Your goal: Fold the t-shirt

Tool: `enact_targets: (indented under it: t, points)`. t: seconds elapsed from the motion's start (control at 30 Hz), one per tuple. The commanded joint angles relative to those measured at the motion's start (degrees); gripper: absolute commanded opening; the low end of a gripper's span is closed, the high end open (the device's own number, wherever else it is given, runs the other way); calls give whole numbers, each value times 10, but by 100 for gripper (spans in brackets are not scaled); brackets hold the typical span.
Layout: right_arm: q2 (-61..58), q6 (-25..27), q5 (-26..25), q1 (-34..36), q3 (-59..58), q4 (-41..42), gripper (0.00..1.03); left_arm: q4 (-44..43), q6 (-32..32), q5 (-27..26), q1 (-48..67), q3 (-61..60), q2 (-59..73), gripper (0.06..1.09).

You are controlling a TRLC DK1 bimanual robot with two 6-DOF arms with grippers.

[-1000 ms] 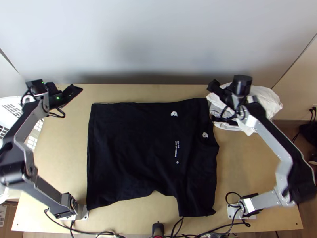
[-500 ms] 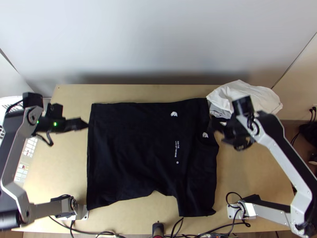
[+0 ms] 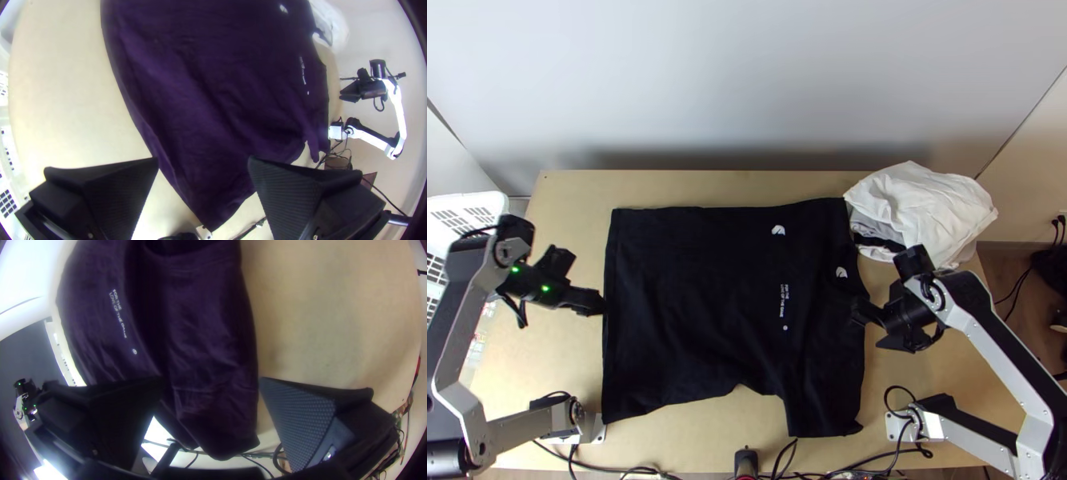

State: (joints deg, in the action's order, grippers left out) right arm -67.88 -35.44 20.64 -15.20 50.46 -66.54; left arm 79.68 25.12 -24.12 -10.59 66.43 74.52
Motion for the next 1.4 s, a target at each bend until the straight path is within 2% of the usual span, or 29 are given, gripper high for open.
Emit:
enact_targets:
  t: [0.0, 0.13, 0.4, 0.57, 0.8, 0.9, 1.0, 1.2, 1.37]
  points:
    - [13, 25, 19, 19, -48, 1, 98, 20, -46, 29, 39, -78, 39, 104]
    - [13, 27, 20, 18, -69, 4, 98, 19, -74, 72, 74, -116, 63, 104]
    - [8, 19, 21, -5, -99, 17, 98, 3, -77, 144, 82, -158, 84, 103]
    - [-4, 18, 20, -15, -103, 26, 98, 3, -77, 156, 105, -176, 97, 103]
    - [-15, 9, 20, -27, -105, 33, 98, -1, -123, 149, 177, -179, 124, 103]
    - [-15, 7, 20, -29, -104, 33, 98, -4, -135, 146, 209, -188, 123, 97]
    - [-15, 7, 20, -29, -102, 33, 98, -19, -135, 138, 213, -196, 117, 97]
    - [-14, 6, 22, -29, -102, 33, 98, -66, -111, 88, 201, -227, 81, 97]
    - [-14, 6, 23, -29, -101, 33, 98, -78, -111, 80, 201, -242, 77, 97]
